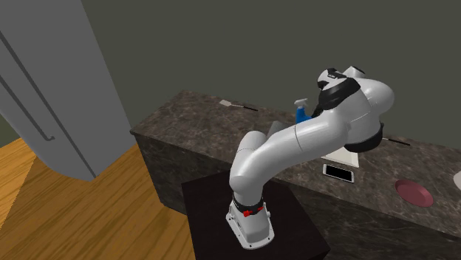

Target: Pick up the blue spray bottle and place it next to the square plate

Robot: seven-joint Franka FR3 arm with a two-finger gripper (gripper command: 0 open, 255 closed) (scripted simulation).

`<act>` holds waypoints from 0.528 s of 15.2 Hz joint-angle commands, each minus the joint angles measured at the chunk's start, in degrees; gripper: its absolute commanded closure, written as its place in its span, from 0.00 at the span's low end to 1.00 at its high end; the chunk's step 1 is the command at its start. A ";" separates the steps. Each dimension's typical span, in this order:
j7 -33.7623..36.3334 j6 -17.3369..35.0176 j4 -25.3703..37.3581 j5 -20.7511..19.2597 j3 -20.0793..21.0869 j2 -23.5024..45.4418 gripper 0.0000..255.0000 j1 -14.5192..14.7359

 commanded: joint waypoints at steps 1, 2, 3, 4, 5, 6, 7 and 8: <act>0.02 0.23 -0.44 -0.18 -0.37 -0.29 1.00 0.12; 0.02 0.23 -0.44 -0.18 -0.37 -0.29 1.00 0.12; 0.02 0.23 -0.43 -0.19 -0.37 -0.29 1.00 0.12; 0.02 0.23 -0.43 -0.19 -0.37 -0.30 1.00 0.12; 0.02 0.23 -0.43 -0.19 -0.37 -0.30 1.00 0.12; 0.02 0.23 -0.43 -0.19 -0.37 -0.30 1.00 0.12; 0.04 0.24 -0.48 -0.18 -0.34 -0.28 0.00 0.08; -0.01 0.27 -0.51 -0.21 -0.37 -0.30 0.00 0.04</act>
